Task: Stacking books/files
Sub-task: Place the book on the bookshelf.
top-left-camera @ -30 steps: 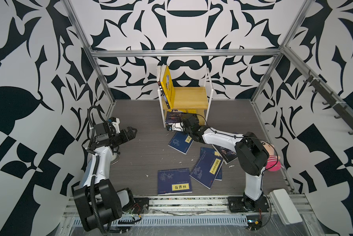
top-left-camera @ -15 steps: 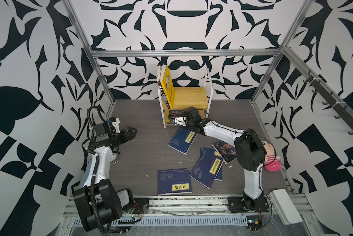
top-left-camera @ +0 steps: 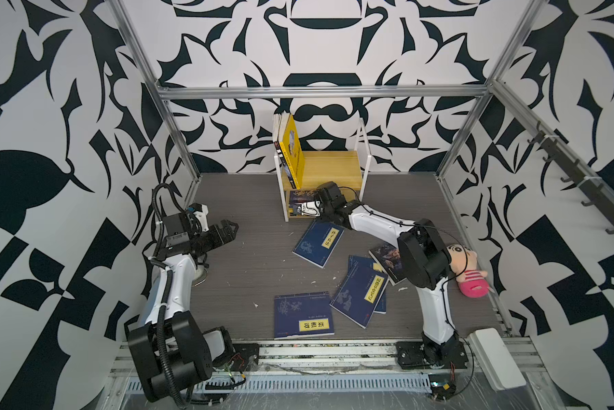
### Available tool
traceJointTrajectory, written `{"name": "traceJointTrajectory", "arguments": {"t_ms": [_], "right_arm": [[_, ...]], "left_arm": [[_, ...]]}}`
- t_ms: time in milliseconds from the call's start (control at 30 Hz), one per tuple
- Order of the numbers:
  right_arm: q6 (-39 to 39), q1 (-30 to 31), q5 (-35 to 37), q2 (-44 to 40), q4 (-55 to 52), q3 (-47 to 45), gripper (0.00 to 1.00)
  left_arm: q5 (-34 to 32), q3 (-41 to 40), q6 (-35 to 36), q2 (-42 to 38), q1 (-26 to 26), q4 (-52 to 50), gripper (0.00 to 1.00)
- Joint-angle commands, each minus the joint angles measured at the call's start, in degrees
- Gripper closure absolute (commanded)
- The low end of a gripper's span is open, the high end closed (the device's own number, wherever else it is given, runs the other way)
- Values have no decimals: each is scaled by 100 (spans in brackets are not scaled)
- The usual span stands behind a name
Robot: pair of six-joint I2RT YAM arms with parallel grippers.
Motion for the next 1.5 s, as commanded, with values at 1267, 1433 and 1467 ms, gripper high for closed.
{"name": "traceJointTrajectory", "arguments": {"t_ms": [1267, 1433, 1467], "right_arm": [[961, -228, -331, 341, -1293, 1249, 64], [970, -241, -238, 390, -1224, 1243, 66], [979, -252, -195, 415, -1222, 1257, 67]], "left_arm": [[69, -82, -8, -43, 82, 66, 0], [65, -106, 2, -45, 83, 81, 0], [72, -112, 7, -61, 85, 89, 0]]}}
